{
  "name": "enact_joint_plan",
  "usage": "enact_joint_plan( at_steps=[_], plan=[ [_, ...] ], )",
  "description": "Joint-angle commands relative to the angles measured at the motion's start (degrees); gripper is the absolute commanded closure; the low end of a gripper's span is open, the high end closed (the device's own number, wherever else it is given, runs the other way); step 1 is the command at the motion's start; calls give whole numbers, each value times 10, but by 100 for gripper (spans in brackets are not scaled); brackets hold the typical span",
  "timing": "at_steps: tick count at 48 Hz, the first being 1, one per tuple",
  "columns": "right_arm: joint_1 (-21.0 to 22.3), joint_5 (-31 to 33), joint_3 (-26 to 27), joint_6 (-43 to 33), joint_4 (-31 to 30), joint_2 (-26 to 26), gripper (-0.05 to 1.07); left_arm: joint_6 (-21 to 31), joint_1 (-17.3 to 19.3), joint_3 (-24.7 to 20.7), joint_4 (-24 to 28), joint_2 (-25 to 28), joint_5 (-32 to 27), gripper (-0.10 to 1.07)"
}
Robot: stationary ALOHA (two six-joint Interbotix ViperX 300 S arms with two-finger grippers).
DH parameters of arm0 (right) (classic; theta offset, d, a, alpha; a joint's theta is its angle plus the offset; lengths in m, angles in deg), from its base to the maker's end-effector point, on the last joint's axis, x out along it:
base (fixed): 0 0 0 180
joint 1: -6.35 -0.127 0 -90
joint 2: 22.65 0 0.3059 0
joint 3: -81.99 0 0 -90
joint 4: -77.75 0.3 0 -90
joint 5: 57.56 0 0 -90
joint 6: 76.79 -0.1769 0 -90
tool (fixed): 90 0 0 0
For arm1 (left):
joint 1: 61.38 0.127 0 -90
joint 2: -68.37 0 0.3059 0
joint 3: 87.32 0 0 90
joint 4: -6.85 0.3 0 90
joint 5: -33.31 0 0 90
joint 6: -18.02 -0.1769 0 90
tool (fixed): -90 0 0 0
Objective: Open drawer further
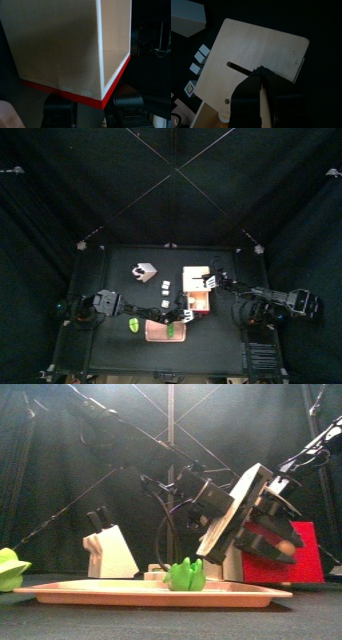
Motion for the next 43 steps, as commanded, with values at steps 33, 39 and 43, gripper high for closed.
enact_joint_plan(
  at_steps=[33,39,43],
  plan=[
    [-1,3,-3,-1,4,-4,67,-2,20,-4,43,-26,2,36],
    [-1,3,-4,-1,4,-4,67,-2,19,0,46,-28,2,31],
    [-1,3,-4,-1,4,-4,67,-2,19,3,48,-29,2,26]
  ],
)
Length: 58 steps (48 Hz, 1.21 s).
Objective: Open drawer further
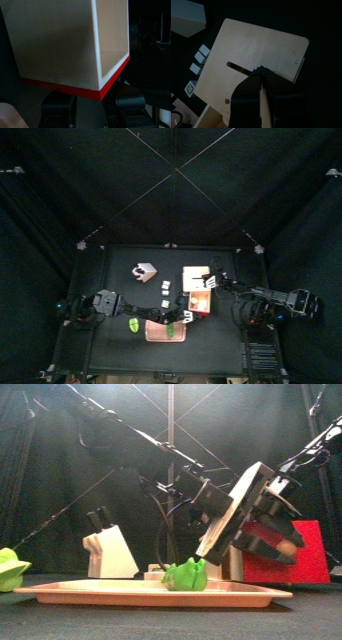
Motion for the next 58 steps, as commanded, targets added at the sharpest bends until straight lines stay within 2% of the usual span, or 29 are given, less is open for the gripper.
enact_joint_plan(
  at_steps=[1,10,17,35,58],
  plan=[
    [0,3,-4,-1,2,-4,67,-2,4,-6,4,-29,3,25],
    [0,2,-4,-1,2,-4,67,-2,3,-8,6,-29,3,10],
    [0,2,-3,-1,2,-4,67,-3,2,-5,10,-33,3,3],
    [0,0,-2,-1,2,-4,67,-4,-17,0,14,-48,3,3],
    [0,-1,-1,-1,3,-6,67,-5,-13,15,24,-54,3,2]
  ],
)
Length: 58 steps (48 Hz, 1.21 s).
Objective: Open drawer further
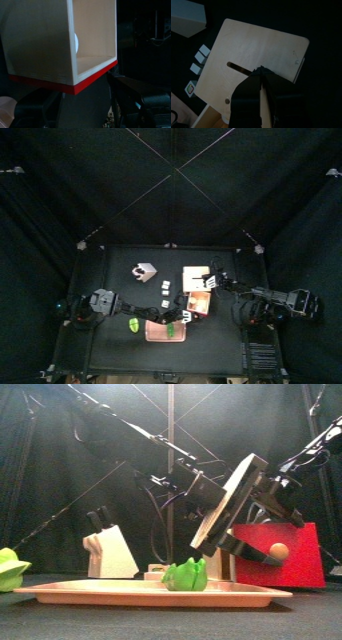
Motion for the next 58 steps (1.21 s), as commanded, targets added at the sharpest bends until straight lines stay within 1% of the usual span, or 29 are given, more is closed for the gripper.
enact_joint_plan(
  at_steps=[1,8,16,27,40,52,58],
  plan=[
    [-1,2,-1,-1,4,-7,67,-2,3,-8,12,-28,3,2],
    [-2,2,0,-1,4,-10,67,1,4,-4,20,-28,3,2],
    [-3,2,1,-1,4,-10,67,14,4,7,2,-40,3,2],
    [-3,2,2,-1,4,-10,67,58,4,23,-33,-51,1,2],
    [-4,2,1,-1,4,-10,67,96,4,45,-45,-44,-13,2],
    [-3,2,2,-1,4,-11,67,99,4,64,-44,-60,-44,2],
    [-4,2,2,-1,4,-10,67,98,2,72,-35,-70,-46,3]
  ],
)
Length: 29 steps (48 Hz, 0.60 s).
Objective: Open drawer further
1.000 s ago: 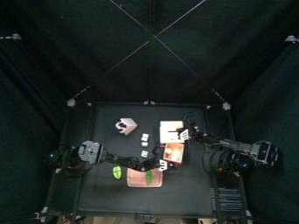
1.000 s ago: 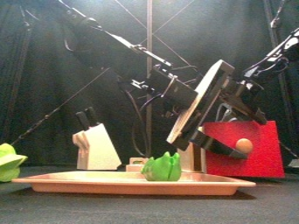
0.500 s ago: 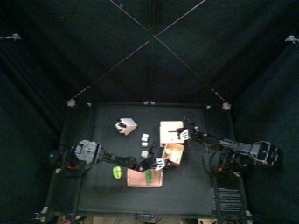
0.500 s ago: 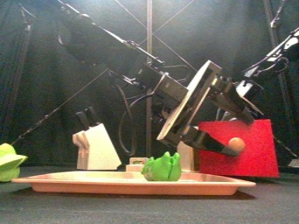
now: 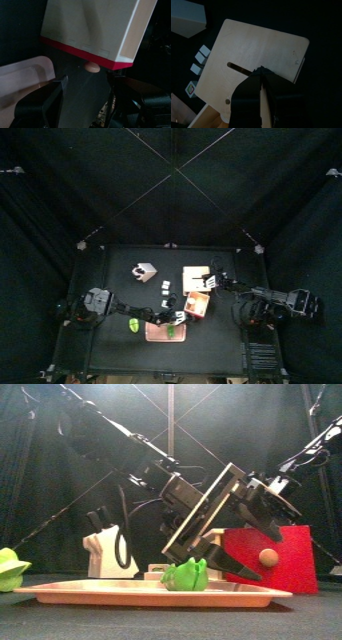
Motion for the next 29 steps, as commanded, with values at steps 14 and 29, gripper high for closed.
enact_joint_plan(
  at_steps=[14,29],
  plan=[
    [0,2,2,-1,2,-9,67,-4,-3,11,108,-67,14,3],
    [-1,2,4,-1,1,-9,67,-3,1,36,229,-108,19,3]
  ],
)
